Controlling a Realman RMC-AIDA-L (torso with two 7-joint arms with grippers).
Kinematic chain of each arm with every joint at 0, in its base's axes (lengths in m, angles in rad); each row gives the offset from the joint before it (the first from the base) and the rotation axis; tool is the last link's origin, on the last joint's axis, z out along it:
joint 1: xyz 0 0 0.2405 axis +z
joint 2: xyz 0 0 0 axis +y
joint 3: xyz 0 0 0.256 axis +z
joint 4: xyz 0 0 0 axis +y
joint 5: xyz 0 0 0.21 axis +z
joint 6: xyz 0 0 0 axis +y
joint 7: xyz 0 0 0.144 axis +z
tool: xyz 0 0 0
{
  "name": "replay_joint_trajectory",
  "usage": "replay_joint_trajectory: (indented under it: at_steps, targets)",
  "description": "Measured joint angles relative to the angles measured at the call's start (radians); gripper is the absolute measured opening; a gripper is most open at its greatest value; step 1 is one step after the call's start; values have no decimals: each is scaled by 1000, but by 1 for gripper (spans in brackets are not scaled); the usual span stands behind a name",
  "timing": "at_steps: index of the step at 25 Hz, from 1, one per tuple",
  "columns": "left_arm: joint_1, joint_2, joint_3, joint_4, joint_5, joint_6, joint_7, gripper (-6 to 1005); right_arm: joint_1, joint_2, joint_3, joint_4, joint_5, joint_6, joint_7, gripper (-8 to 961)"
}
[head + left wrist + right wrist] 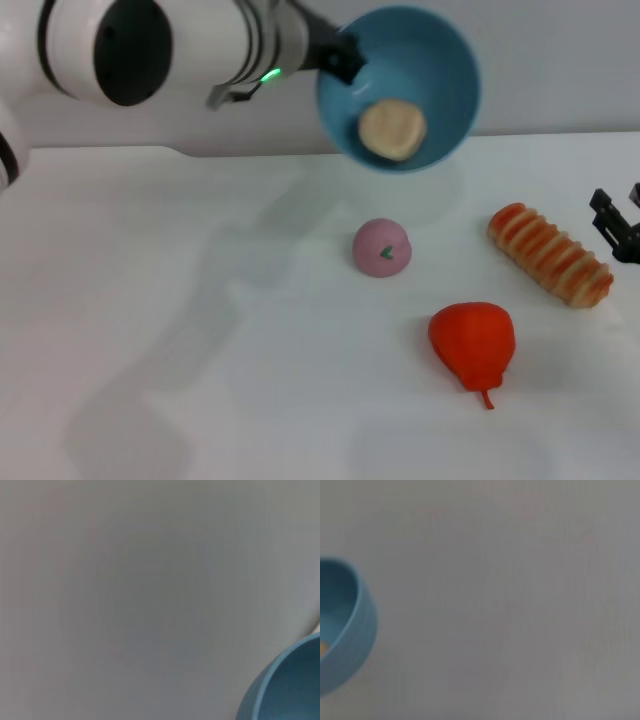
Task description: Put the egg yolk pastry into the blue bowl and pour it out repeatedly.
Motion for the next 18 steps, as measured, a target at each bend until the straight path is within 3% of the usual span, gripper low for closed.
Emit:
replay_joint_trajectory:
  at_steps: [12,18]
  targets:
    - [-23,-3,96,-122,81,120,-7,0,-12,2,-8,78,-8,-29,-27,486]
    - [-12,-2,141,-150,82,269,-1,0,-9,4,-11,130,-6,-73,-82,485]
